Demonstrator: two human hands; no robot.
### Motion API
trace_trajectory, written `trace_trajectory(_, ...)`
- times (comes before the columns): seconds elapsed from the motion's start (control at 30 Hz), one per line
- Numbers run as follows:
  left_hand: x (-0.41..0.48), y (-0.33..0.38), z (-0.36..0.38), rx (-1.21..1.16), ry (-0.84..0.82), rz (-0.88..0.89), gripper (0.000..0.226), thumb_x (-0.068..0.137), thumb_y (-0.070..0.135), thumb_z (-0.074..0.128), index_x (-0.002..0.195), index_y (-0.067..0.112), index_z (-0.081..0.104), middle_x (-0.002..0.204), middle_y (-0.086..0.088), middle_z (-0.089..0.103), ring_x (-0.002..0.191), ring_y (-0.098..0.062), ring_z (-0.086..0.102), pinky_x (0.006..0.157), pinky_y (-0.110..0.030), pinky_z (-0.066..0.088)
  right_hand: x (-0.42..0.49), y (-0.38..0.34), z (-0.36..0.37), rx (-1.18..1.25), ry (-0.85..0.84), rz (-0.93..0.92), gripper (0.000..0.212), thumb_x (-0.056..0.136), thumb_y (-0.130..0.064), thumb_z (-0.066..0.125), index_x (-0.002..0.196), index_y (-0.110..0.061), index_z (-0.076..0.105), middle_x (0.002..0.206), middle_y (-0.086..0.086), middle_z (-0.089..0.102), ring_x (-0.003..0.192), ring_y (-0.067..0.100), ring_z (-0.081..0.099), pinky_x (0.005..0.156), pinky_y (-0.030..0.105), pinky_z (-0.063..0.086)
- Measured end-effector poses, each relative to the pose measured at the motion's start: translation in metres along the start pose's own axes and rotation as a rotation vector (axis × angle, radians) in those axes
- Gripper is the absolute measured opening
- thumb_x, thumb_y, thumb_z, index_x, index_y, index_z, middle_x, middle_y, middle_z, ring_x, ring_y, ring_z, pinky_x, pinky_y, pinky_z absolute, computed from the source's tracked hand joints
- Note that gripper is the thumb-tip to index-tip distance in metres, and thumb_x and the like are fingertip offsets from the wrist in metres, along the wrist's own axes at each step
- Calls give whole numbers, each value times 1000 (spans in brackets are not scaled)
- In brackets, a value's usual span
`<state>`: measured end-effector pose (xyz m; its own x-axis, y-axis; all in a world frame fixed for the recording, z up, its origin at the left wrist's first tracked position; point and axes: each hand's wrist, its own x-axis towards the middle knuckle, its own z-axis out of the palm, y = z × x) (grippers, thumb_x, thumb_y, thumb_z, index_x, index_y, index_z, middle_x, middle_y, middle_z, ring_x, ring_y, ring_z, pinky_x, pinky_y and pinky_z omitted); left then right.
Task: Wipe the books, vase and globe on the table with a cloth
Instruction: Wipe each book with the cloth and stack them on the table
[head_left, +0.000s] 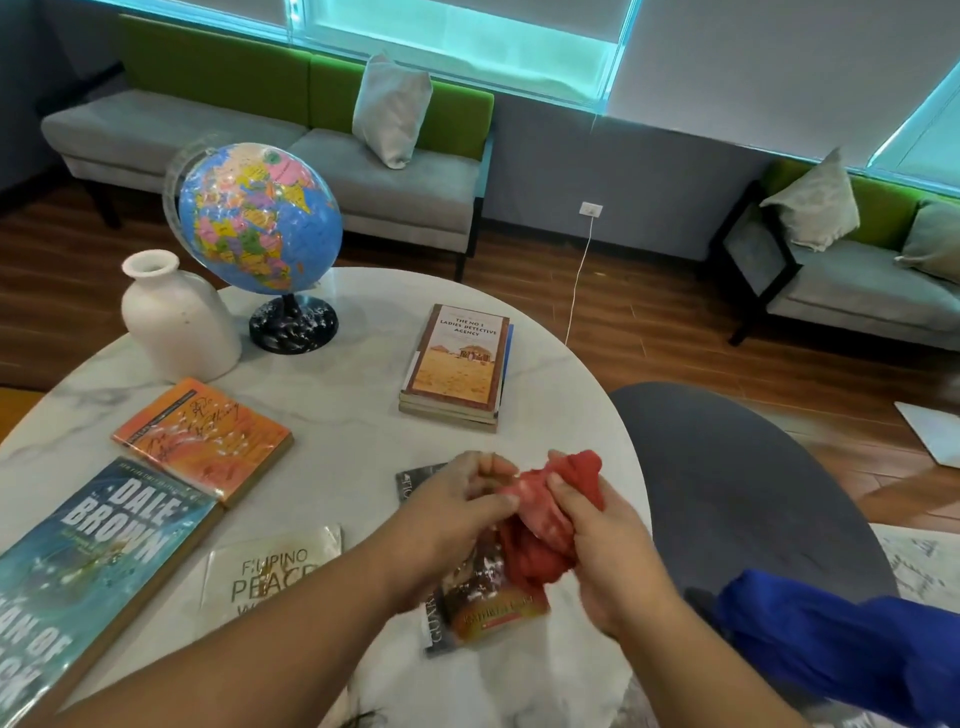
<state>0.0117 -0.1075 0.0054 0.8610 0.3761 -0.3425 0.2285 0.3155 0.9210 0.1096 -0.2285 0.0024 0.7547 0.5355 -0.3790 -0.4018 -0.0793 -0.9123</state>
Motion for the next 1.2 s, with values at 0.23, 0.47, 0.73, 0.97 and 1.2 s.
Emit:
trace_trajectory(0.23, 10, -77, -53, 1119, 137, 35, 76, 83, 38, 67, 147, 17, 32, 154, 1, 27, 140, -12, 29, 108, -22, 29, 16, 43, -50, -1034, -15, -82, 45, 83, -29, 65, 108, -43, 31, 108, -3, 50, 82, 16, 63, 76, 35, 54)
trace_trajectory(0.47, 4, -102, -52, 1433, -7, -109, 113, 80, 58, 64, 153, 13, -11, 158, -2, -26, 149, -17, -5, 119, -43, 19, 11, 106, -39, -1172, -151, -442, 49, 89, -24, 58, 133, -33, 39, 121, -25, 31, 111, 10, 44, 97, 29, 45)
trace_trajectory(0.73, 3, -100, -53, 1435, -34, -138, 115, 80, 59, 64, 152, 16, -15, 157, 1, -28, 149, -18, -5, 120, -43, 17, 17, 123, -43, -1262, -248, -535, 70, 67, -2, 75, 133, -16, 55, 134, 1, 52, 122, 17, 54, 109, 15, 28)
trace_trajectory(0.97, 3, -99, -51, 1441, -22, -148, 115, 80, 58, 64, 152, 16, -14, 157, 1, -26, 149, -18, -4, 120, -44, 15, 28, 114, -30, -1454, -323, -521, 54, 81, -17, 61, 135, -13, 55, 140, -2, 52, 133, 19, 43, 114, 28, 30)
trace_trajectory(1.2, 6, -100, -50, 1450, -18, -154, 115, 79, 57, 66, 152, 16, -13, 158, 0, -25, 149, -19, -4, 120, -44, 15, 39, 105, -23, -1477, -271, -521, 44, 95, -15, 51, 138, -19, 52, 138, -10, 50, 123, 17, 41, 104, 25, 41)
